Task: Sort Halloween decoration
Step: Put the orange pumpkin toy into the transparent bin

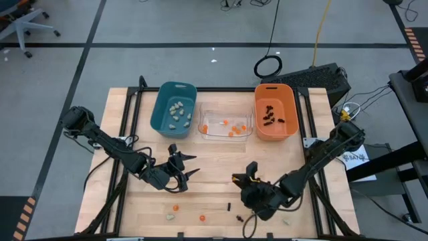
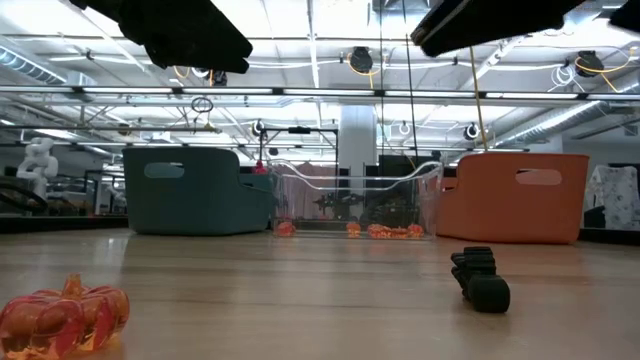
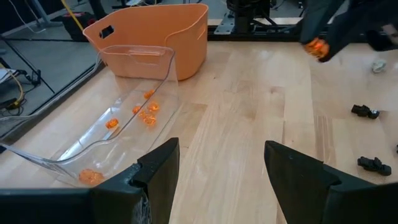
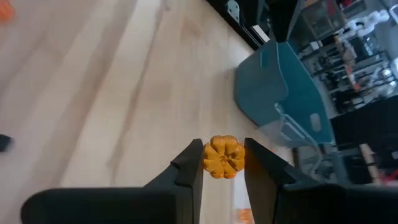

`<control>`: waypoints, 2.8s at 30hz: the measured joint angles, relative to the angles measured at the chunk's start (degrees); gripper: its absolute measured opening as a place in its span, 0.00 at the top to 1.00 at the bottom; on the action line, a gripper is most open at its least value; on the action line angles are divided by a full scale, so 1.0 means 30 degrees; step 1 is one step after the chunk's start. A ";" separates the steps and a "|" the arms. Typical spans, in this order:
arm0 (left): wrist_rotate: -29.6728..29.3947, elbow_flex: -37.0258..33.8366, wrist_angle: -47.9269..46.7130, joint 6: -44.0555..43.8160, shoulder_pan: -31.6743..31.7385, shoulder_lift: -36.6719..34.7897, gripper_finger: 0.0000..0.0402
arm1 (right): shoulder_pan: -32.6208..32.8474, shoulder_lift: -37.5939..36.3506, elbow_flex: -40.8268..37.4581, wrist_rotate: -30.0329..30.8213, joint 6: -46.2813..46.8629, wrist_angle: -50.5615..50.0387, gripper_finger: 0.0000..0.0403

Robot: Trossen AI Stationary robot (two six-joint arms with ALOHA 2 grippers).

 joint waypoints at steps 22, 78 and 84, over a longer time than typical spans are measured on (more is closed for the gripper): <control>-0.0058 0.0000 -0.0117 0.1055 0.0015 0.0000 0.42 | -0.2036 0.0000 0.0000 -0.0080 -0.9498 0.0092 0.83; 0.6426 0.0000 0.4877 3.1153 0.1553 0.0000 0.42 | -0.7810 0.0000 0.0015 -1.4165 0.3158 0.9407 0.83; 0.8144 0.0000 0.5019 3.2374 0.2079 0.0001 0.45 | -0.8127 0.0000 0.0015 -1.4633 0.3654 0.9406 0.83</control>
